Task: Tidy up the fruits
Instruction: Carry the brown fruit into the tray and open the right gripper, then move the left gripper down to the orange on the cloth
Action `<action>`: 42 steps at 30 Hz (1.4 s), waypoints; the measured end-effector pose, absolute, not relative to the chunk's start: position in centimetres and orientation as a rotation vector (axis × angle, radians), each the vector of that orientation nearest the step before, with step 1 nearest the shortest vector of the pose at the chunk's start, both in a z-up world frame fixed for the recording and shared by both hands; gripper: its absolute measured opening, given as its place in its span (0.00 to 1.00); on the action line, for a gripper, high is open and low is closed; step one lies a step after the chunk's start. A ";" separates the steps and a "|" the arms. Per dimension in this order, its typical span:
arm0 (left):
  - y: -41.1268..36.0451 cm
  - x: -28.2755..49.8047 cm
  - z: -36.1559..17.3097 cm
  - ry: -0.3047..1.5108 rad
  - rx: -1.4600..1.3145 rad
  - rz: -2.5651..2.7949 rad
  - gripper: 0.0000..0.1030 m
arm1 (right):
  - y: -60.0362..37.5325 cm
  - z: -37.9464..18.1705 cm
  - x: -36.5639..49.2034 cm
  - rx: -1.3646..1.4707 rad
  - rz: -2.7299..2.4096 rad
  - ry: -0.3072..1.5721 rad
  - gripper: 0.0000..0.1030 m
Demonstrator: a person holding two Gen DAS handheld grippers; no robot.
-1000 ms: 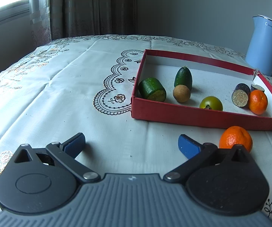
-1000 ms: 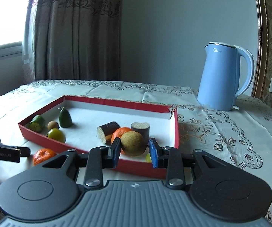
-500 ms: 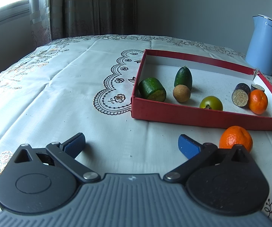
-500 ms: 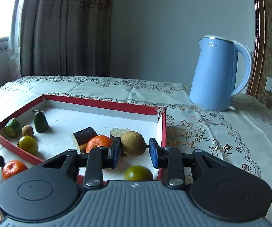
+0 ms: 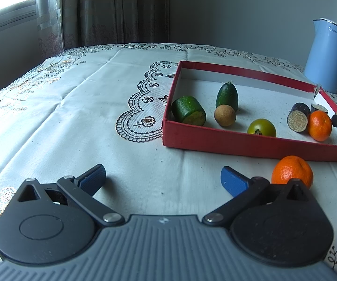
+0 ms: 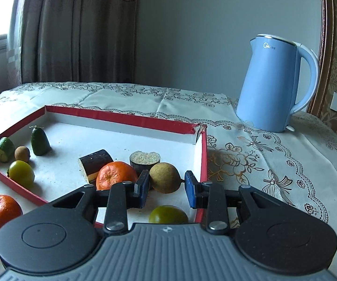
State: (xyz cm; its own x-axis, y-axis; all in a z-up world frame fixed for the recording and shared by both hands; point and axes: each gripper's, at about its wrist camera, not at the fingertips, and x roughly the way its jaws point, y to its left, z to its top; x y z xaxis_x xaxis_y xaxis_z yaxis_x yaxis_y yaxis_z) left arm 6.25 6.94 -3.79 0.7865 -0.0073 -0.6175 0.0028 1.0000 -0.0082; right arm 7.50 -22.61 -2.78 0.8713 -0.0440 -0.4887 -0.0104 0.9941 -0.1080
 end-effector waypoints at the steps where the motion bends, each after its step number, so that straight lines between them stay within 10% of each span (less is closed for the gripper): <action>1: 6.9 6.3 -3.8 0.666 -0.007 -0.005 1.00 | -22.6 -2.8 7.7 -0.106 -0.020 0.521 0.31; 26: 6.9 6.3 -3.8 0.665 -0.007 -0.005 1.00 | -22.4 -3.9 9.4 -0.120 -0.005 0.615 0.32; 42: 7.4 2.9 -1.2 0.560 -0.103 -0.089 1.00 | -23.3 -1.5 3.8 -0.061 -0.012 0.356 0.79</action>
